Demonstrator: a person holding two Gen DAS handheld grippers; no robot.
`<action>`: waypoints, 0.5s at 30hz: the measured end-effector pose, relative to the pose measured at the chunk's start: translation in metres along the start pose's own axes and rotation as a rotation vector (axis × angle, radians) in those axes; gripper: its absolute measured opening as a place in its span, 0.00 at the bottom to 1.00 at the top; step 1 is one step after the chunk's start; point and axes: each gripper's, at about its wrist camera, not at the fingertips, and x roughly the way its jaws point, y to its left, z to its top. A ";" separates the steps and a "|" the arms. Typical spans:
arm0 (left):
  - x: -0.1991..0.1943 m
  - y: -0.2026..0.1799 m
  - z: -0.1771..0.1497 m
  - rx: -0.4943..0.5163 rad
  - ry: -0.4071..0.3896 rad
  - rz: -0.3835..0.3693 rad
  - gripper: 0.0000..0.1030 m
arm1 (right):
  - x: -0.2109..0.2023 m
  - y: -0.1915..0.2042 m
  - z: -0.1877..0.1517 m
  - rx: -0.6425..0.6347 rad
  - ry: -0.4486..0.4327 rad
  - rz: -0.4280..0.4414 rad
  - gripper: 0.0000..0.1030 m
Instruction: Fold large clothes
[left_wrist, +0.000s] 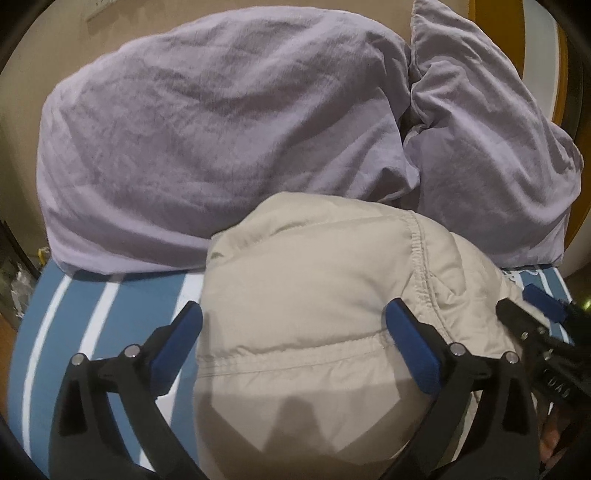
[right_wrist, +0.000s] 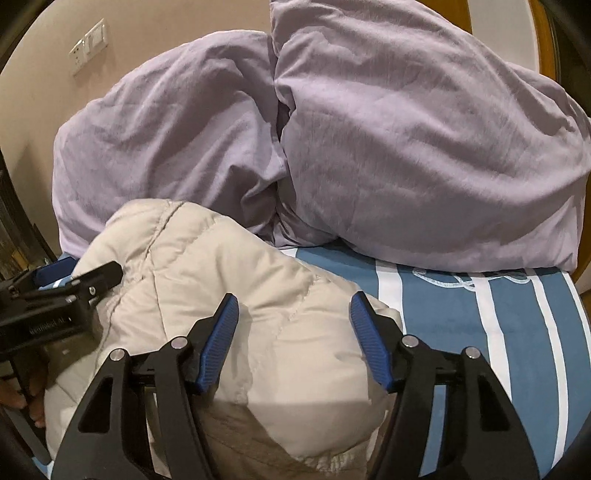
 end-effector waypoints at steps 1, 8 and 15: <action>0.001 0.000 -0.001 -0.002 0.001 -0.004 0.98 | 0.001 0.000 -0.001 -0.005 -0.001 -0.003 0.63; 0.011 -0.002 -0.004 -0.004 0.008 -0.024 0.98 | 0.007 -0.002 -0.007 -0.001 0.006 -0.002 0.63; 0.018 -0.001 -0.006 -0.013 0.013 -0.034 0.98 | 0.015 -0.003 -0.009 0.005 0.017 -0.007 0.64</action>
